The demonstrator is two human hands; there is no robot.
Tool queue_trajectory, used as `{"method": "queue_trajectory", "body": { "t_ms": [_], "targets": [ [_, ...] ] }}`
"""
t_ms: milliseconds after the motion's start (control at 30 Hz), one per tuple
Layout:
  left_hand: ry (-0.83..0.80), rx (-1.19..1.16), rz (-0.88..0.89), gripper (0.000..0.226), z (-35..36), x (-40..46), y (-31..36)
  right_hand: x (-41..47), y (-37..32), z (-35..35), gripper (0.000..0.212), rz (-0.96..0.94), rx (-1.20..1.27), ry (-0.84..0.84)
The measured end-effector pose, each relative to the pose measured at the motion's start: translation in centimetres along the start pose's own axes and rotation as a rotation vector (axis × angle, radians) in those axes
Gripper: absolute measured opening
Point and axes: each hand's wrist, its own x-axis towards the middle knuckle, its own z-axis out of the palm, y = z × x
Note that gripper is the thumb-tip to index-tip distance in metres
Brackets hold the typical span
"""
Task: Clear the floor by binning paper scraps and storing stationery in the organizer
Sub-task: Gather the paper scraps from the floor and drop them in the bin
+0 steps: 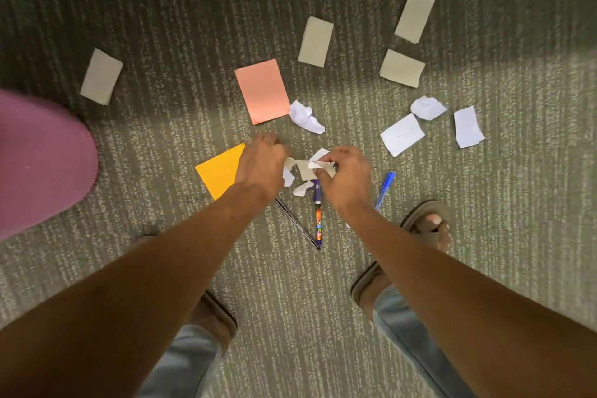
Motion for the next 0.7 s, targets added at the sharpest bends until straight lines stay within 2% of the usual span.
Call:
{"method": "queue_trajectory", "body": {
  "t_ms": [133, 233, 367, 533, 600, 700],
  "targets": [
    [-0.016, 0.143, -0.004, 0.032, 0.2, 0.0, 0.2, 0.9, -0.8, 0.3, 0.018, -0.059, -0.077, 0.000],
    [-0.026, 0.152, -0.016, 0.034, 0.2, 0.2, 0.1, 1.3, -1.1, 0.4, 0.011, -0.002, -0.041, -0.042],
    [0.012, 0.125, 0.027, 0.036, 0.3, -0.3, 0.3, 0.7, -0.5, 0.1, 0.009, 0.008, 0.075, -0.065],
    [-0.007, 0.212, 0.122, 0.038, 0.8, 0.3, 0.6, 0.1, 1.4, -1.7, 0.031, 0.108, 0.329, 0.003],
    [-0.029, 0.224, 0.092, 0.036, 0.7, 0.5, 1.0, 0.4, 2.5, -2.8, 0.035, 0.196, 0.453, 0.035],
    [-0.013, 0.169, 0.013, 0.039, 0.6, 0.5, 1.5, 1.0, 3.9, -4.8, 0.030, 0.269, 0.568, 0.103]
  ]
}}
